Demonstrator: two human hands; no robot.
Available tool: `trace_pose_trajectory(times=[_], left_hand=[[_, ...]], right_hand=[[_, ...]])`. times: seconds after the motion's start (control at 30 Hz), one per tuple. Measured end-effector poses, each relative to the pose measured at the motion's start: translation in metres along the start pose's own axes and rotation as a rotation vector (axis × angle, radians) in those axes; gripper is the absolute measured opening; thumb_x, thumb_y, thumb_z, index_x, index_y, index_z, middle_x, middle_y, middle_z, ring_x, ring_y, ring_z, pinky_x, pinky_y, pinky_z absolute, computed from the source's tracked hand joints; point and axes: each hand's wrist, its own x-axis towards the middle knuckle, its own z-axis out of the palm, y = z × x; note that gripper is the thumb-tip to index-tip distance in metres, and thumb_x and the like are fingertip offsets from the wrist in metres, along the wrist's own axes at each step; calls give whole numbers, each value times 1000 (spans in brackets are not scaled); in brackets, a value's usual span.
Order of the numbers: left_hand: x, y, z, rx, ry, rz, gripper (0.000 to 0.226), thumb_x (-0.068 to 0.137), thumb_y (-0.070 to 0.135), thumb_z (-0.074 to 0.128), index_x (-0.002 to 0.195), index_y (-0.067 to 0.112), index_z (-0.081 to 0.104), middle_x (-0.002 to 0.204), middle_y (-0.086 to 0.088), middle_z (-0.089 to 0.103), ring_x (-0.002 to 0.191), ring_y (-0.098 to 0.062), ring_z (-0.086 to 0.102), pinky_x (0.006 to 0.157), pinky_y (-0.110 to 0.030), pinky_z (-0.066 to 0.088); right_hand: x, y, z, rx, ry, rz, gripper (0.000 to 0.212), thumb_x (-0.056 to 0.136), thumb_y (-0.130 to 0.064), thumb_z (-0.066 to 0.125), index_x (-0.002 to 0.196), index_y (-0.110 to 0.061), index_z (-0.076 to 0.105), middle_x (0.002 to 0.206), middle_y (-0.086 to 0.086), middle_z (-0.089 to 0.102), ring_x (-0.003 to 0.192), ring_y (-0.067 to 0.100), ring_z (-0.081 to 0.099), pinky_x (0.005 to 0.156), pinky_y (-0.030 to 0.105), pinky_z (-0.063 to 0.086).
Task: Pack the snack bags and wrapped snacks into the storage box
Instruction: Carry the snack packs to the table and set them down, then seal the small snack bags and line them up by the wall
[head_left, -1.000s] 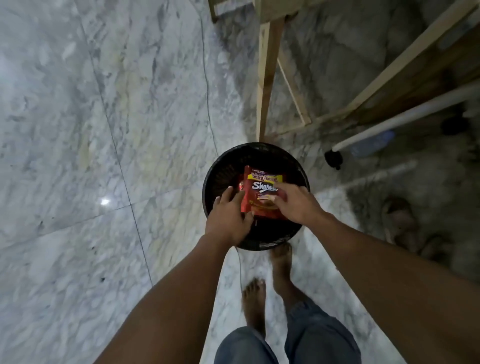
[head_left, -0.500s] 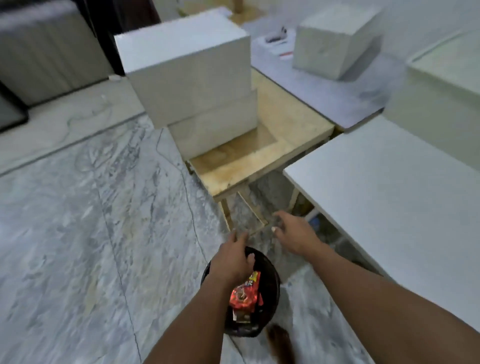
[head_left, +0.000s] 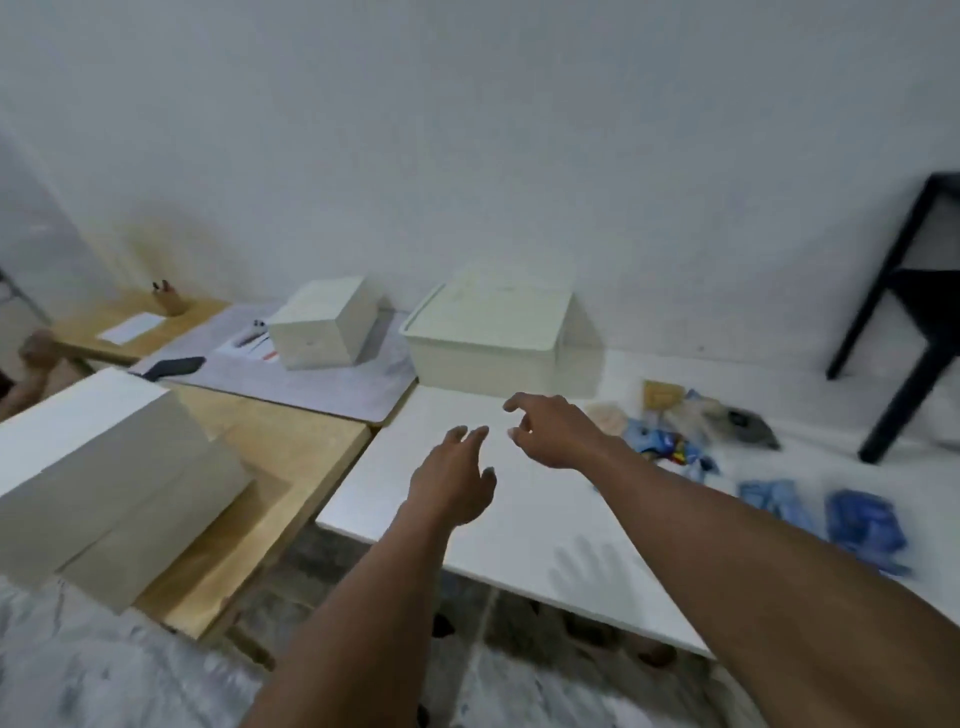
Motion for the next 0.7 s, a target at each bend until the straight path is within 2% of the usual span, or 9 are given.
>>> trace_pose_trajectory(times=[0.17,0.4,0.47,0.57,0.7], left_hand=[[31,137,13,-4,-32,244,62,94,36,54,151,29,31,157,1,34,139,-25,42,106,-43,44],[51,289,48,-48,-96,437,65,90,32,57,151,30,32,154,0,37,136,-24,44,107,-43,44],[55,321,56,-52,-112,470,66,91,30,55,152,29,30,155,0,35,137,-24,43,108,-42,43],[61,359,64,-43,-142,497,67,91,28,53,153,28,28,157,-1,33,139,-24,40,108,-39,39],[73,396,68,-1,-164,543,66,94,34,52,154,28,26,158,-1,30,142,-24,36,112,-41,35]], right_hand=[[-48,109,-105,-35,135,175,44,89,-36,53,133,-34,49,124,7,65,113,28,59,98,42,48],[-122,234,-197,-89,203,323,42,92,-36,56,133,-32,50,124,5,63,110,23,60,97,40,49],[-143,262,-217,-102,210,356,42,93,-39,56,133,-33,49,126,5,62,112,23,57,98,41,48],[-169,297,-245,-118,236,394,41,93,-38,56,133,-32,49,123,3,63,104,20,56,95,39,48],[-196,329,-275,-117,307,422,40,92,-33,57,132,-27,52,118,3,65,104,24,60,90,36,49]])
